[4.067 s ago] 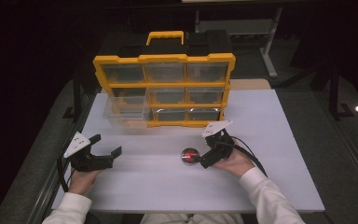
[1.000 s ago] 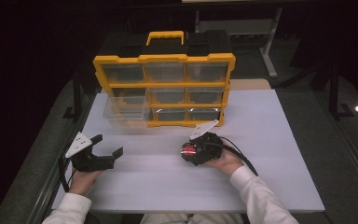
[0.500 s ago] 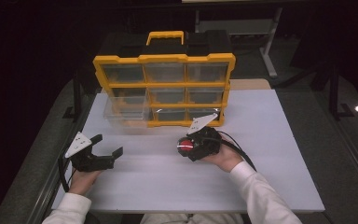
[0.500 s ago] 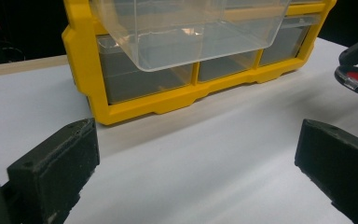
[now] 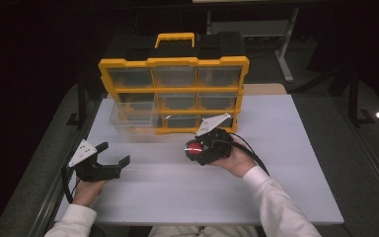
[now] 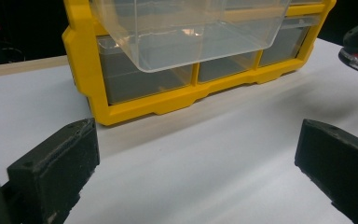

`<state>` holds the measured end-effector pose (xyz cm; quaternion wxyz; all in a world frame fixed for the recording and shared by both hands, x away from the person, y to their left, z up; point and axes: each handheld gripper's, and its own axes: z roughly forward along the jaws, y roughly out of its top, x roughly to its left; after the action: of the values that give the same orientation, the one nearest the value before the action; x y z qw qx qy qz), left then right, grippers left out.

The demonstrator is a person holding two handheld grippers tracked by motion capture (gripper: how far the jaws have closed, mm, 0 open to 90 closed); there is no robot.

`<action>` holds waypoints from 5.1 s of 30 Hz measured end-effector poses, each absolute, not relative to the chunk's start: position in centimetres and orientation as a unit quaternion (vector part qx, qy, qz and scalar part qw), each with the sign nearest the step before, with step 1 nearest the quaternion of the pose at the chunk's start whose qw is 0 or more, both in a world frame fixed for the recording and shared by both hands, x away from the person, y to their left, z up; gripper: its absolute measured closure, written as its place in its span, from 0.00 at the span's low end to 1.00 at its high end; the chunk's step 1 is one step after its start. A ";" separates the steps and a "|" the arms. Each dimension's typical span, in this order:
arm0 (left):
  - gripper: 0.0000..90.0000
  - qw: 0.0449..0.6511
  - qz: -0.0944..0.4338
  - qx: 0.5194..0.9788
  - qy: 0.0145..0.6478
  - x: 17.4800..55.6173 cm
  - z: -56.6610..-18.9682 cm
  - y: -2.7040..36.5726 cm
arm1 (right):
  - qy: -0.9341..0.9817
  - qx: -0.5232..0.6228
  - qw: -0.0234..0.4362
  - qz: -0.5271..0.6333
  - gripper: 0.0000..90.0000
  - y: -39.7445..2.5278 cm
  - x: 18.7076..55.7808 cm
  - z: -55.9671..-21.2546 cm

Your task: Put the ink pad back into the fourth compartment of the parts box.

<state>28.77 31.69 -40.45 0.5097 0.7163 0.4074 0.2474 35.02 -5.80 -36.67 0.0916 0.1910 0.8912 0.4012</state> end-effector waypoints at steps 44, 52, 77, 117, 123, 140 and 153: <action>0.00 0.509 0.246 0.719 0.404 28.9 -40.5 31.6 | 0.891 0.174 0.112 0.404 0.32 -4.3 37.5 -30.5; 0.00 0.509 0.246 0.719 0.403 28.9 -40.5 31.6 | 0.896 0.162 0.117 0.398 0.32 -2.9 37.9 -29.4; 0.00 0.510 0.244 0.721 0.400 28.9 -40.5 31.5 | 0.892 0.149 0.132 0.406 0.32 -0.4 39.5 -26.4; 0.00 0.510 0.241 0.724 0.397 29.0 -40.4 31.4 | 0.894 0.113 0.130 0.413 0.32 7.2 41.5 -23.3; 0.00 0.511 0.243 0.723 0.396 29.1 -40.4 31.3 | 0.897 0.115 0.121 0.409 0.32 8.5 42.2 -23.8; 0.00 0.510 0.241 0.727 0.392 29.3 -40.5 31.2 | 0.905 0.111 0.096 0.398 0.31 10.9 42.9 -25.7; 0.00 0.509 0.237 0.728 0.392 29.3 -40.5 31.2 | 0.893 0.141 0.077 0.419 0.00 8.8 42.6 -25.4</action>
<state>29.30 31.24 -40.53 0.5091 0.7285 0.3925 0.2371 42.63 8.75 -25.38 0.0767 0.1413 0.8934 0.4195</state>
